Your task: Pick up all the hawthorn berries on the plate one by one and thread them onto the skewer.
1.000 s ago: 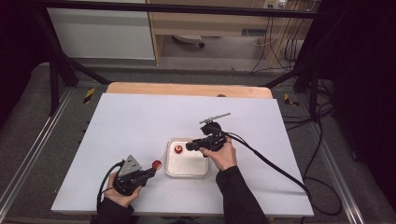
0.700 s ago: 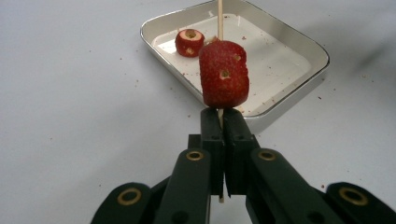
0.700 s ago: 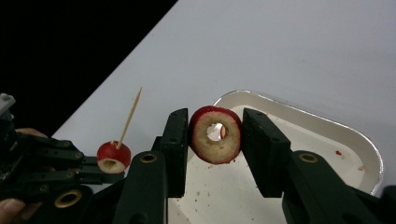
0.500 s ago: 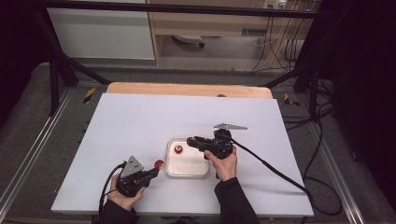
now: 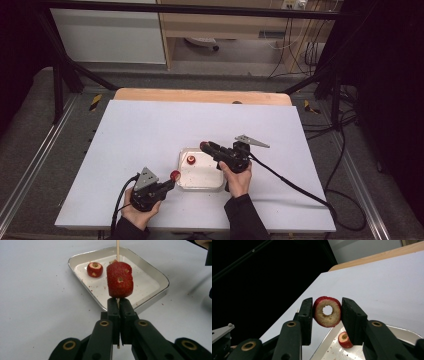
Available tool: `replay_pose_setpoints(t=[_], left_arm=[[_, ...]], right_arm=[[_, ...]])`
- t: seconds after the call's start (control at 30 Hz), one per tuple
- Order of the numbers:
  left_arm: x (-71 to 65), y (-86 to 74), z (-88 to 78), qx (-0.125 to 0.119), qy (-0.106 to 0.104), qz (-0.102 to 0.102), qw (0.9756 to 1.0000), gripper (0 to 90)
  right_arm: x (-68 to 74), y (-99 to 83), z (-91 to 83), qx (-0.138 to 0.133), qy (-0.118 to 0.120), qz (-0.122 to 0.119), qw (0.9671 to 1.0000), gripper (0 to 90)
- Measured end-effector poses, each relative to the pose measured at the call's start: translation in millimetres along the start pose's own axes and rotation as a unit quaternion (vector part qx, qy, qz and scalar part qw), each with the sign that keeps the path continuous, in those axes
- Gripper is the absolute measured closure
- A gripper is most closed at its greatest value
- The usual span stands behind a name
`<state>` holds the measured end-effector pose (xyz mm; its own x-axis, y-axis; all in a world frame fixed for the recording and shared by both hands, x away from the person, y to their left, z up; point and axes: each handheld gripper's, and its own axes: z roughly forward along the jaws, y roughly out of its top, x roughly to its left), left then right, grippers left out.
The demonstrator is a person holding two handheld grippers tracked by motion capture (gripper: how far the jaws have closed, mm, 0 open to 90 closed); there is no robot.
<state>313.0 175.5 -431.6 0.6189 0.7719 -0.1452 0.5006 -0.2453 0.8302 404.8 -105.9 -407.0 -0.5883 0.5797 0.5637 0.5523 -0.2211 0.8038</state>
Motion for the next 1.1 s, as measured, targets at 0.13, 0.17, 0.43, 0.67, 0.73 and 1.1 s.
replay_pose_setpoints(t=[0.13, 0.17, 0.43, 0.67, 0.73, 1.1], left_arm=[[-4.1, 2.4, 2.9, 0.001, -0.001, -0.001, 1.0000, 88.0], [-5.6, 3.2, 3.9, -0.001, -0.001, -0.003, 1.0000, 88.0], [-14.0, 10.7, 11.7, -0.001, 0.000, -0.002, 1.0000, 88.0], [-18.7, 16.6, 16.3, -0.001, -0.005, -0.002, 1.0000, 88.0], [-20.1, 18.0, 17.3, -0.001, -0.006, 0.000, 1.0000, 88.0], [-24.2, 20.8, 23.4, 0.000, -0.011, -0.008, 0.9999, 88.1]], right_arm=[[0.7, 0.6, -0.3, -0.025, 0.000, 0.004, 0.9997, 63.0], [0.2, 0.8, 0.1, -0.030, 0.002, 0.002, 0.9996, 63.0], [0.2, 0.6, 2.0, -0.063, 0.000, 0.006, 0.9980, 63.0], [0.1, 1.9, 1.8, -0.080, 0.002, 0.003, 0.9968, 63.0], [0.2, 2.2, 1.7, -0.084, 0.003, 0.002, 0.9964, 63.0], [2.2, 1.6, 0.9, -0.106, 0.010, -0.006, 0.9943, 63.0]])
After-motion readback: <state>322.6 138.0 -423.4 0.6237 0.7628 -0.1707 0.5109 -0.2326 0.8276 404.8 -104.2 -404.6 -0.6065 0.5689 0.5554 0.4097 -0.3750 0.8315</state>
